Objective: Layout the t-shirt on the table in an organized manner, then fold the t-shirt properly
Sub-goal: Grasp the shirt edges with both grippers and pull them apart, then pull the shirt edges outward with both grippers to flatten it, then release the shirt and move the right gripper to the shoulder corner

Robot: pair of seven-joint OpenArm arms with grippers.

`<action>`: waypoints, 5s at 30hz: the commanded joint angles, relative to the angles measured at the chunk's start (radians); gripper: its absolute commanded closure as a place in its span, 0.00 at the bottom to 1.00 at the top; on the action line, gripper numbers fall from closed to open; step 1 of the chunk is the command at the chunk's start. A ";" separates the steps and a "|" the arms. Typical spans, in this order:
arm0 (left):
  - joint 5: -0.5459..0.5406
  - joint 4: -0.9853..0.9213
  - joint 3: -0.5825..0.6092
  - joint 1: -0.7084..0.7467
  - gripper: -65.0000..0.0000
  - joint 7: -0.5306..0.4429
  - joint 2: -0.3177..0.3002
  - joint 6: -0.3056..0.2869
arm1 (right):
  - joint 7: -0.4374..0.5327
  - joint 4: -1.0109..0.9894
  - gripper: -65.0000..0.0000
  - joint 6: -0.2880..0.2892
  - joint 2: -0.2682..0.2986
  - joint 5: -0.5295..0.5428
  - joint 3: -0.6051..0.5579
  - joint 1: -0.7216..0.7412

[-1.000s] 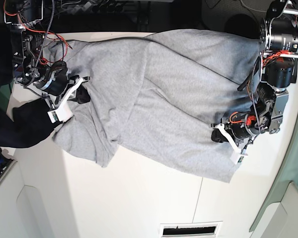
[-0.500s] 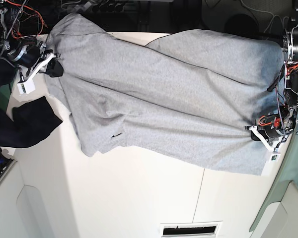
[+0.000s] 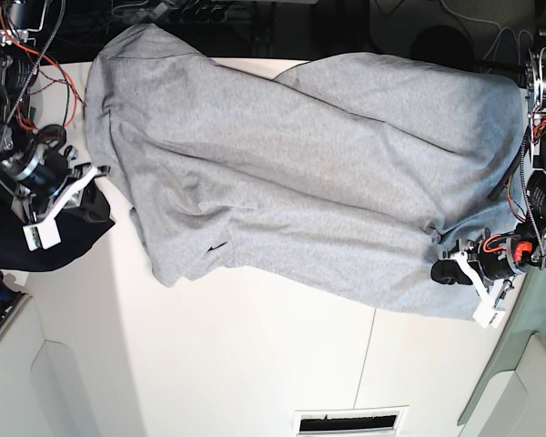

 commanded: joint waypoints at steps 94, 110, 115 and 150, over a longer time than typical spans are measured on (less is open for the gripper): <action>0.154 0.063 -0.009 0.212 0.89 -0.110 0.051 0.141 | 0.242 -0.320 1.00 -0.003 -0.116 -0.245 -0.135 0.135; 0.181 0.022 -0.006 0.030 0.89 -0.104 0.074 0.086 | 0.289 -0.594 1.00 -0.003 -0.101 -0.303 -0.134 0.424; -0.175 0.097 -0.006 0.061 0.89 0.066 0.016 -0.040 | 0.278 -0.512 1.00 -0.006 -0.074 -0.276 -0.129 0.398; -0.234 0.342 -0.009 0.366 0.89 0.099 -0.097 -0.040 | 0.291 -0.633 1.00 -0.246 0.435 -0.291 0.044 0.129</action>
